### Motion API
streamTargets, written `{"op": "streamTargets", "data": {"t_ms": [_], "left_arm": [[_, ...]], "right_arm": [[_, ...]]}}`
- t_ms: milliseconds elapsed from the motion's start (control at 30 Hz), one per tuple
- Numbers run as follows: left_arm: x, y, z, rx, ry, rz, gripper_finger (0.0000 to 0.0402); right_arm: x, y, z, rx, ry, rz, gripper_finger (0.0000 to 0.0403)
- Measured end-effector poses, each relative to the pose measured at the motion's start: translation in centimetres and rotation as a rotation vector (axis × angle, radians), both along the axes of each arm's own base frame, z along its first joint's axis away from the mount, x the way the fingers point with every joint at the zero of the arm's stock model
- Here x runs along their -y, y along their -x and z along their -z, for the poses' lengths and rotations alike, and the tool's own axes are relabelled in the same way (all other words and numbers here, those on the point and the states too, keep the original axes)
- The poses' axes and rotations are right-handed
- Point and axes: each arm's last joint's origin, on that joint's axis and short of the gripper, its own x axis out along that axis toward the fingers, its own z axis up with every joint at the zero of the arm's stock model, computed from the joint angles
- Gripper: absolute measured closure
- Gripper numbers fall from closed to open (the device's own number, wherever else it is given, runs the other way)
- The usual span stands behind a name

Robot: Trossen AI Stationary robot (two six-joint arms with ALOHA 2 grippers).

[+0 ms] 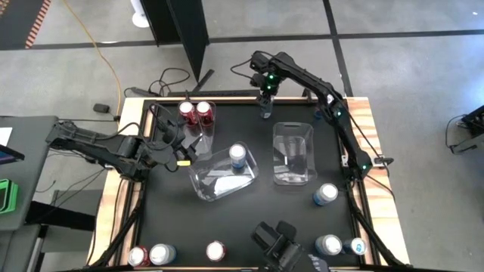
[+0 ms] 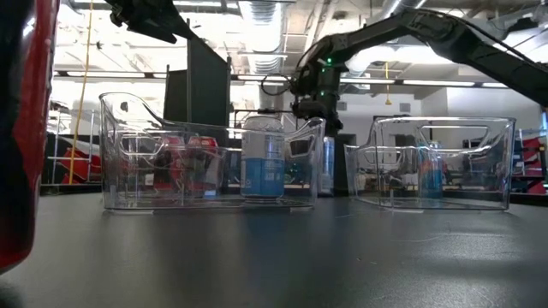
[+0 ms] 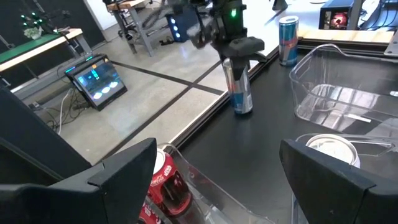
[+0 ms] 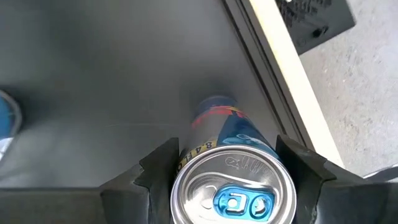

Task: Sort soda cans
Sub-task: Put the top left blue soda can into the right transparent bin

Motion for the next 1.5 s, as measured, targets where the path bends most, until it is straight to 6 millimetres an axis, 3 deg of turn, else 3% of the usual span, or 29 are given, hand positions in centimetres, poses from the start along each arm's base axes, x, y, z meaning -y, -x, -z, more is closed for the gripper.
{"op": "streamTargets", "data": {"t_ms": [300, 667, 867, 1133, 1333, 1500], "left_arm": [[0.0, 0.0, 0.0, 0.0, 0.0, 0.0, 0.0066], [0.0, 0.0, 0.0, -0.001, 0.0, 0.0, 0.0066], [0.0, 0.0, 0.0, -0.002, 0.0, 0.0, 0.0066], [0.0, 0.1, 0.2, -0.011, 0.007, -0.005, 0.0066], [-0.1, 0.3, 0.4, -0.022, 0.019, -0.014, 0.0066], [-0.1, 0.3, 0.5, -0.019, 0.024, -0.017, 0.0066]], "right_arm": [[-2.9, 1.4, -5.5, 0.061, 0.065, -0.018, 0.0176], [-11.0, 4.5, -14.0, 0.155, 0.141, -0.088, 0.0176], [-14.8, 5.3, -16.5, 0.21, 0.174, -0.087, 0.0176], [-18.0, 3.6, -16.1, 0.219, 0.127, -0.099, 0.0176], [-19.3, 2.6, -12.6, 0.064, 0.098, -0.083, 0.0176], [-19.8, 3.7, -11.4, 0.004, 0.098, -0.05, 0.0176]]}}
